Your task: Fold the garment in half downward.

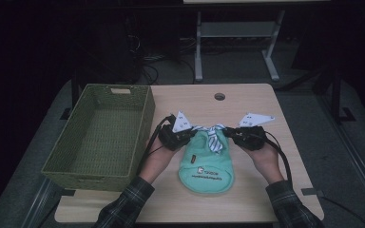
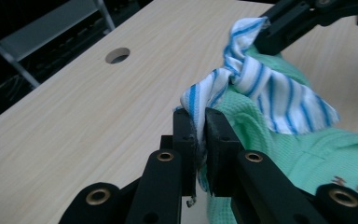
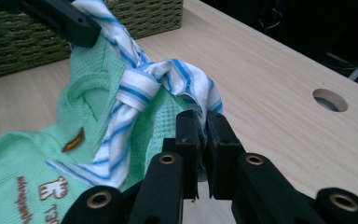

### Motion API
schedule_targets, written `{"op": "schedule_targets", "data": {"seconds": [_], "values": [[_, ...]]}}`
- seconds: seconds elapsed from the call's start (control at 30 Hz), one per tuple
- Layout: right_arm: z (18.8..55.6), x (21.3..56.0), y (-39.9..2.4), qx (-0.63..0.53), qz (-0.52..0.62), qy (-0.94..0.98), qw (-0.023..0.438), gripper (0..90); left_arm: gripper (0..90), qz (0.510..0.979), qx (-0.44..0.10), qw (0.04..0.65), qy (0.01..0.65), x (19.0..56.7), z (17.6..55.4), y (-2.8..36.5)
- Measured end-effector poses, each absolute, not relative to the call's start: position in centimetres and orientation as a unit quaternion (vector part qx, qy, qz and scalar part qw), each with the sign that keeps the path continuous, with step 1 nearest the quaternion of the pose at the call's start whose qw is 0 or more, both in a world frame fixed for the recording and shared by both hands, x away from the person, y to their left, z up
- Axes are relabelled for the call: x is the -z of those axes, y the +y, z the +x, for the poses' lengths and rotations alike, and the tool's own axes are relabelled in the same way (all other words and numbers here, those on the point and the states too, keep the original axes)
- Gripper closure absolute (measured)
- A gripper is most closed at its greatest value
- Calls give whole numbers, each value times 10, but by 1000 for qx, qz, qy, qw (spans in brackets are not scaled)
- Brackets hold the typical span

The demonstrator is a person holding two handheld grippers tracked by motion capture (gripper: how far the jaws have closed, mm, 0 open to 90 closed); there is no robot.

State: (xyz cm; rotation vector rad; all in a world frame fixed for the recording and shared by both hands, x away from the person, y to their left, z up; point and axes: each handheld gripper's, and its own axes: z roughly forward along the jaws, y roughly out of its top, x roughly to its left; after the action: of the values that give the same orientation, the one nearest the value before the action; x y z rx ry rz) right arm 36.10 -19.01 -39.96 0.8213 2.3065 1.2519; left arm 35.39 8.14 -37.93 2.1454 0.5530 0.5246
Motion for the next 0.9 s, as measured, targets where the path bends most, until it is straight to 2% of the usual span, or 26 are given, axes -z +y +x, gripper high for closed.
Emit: {"op": "schedule_targets", "data": {"seconds": [0.27, 0.6, 0.9], "values": [[345, 406, -196, -461, 304, 820, 149, 814, 814, 858, -159, 436, 222, 381, 337, 88], [319, 412, -194, -462, 290, 828, 125, 811, 798, 864, -144, 431, 219, 391, 316, 99], [302, 422, -190, -452, 279, 841, 103, 829, 785, 872, -107, 425, 219, 404, 301, 106]]}}
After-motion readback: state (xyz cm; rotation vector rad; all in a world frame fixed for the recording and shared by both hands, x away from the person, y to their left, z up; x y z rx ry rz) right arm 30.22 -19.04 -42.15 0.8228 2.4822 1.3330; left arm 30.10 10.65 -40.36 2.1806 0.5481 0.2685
